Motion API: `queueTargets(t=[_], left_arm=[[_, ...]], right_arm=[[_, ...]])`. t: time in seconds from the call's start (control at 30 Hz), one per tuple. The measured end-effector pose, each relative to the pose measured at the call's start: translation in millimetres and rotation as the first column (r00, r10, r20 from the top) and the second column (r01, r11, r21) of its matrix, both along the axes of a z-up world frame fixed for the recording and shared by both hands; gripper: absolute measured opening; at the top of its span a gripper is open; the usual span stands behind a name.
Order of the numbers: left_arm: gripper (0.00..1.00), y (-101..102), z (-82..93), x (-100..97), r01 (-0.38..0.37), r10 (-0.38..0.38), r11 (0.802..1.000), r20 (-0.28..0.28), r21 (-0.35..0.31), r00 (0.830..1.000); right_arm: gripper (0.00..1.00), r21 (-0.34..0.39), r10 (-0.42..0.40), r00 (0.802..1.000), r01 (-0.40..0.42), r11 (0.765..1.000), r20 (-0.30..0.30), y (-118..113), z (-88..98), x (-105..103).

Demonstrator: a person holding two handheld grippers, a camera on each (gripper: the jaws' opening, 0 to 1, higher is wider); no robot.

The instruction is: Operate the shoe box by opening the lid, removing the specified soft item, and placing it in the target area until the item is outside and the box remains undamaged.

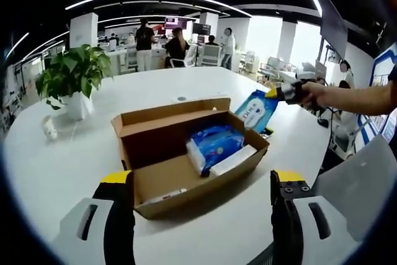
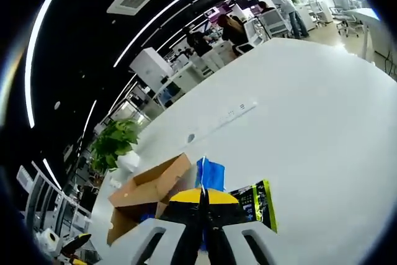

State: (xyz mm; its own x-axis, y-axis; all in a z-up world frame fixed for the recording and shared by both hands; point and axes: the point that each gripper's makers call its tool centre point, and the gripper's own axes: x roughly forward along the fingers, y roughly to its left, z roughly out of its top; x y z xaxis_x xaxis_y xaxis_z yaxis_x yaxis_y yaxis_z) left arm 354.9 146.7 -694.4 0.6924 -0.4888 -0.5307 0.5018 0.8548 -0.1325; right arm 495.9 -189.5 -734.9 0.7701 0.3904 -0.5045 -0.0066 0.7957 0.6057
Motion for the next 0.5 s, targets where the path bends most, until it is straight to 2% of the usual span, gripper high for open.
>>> queueTargets(t=[0.23, 0.5], left_arm=[[0.94, 1, -2.0, -0.3, 0.000, 0.000, 1.000, -0.005, 0.002, 1.000], [0.93, 5, -3.7, -1.6, -0.011, 0.011, 1.000, -0.009, 0.000, 1.000]], right_arm=[[0.00, -0.078, 0.012, 0.999, -0.015, 0.997, -0.045, -14, -24.0, -7], [0.00, -0.168, 0.059, 0.995, -0.071, 0.983, -0.079, -24, -50.1, -10]])
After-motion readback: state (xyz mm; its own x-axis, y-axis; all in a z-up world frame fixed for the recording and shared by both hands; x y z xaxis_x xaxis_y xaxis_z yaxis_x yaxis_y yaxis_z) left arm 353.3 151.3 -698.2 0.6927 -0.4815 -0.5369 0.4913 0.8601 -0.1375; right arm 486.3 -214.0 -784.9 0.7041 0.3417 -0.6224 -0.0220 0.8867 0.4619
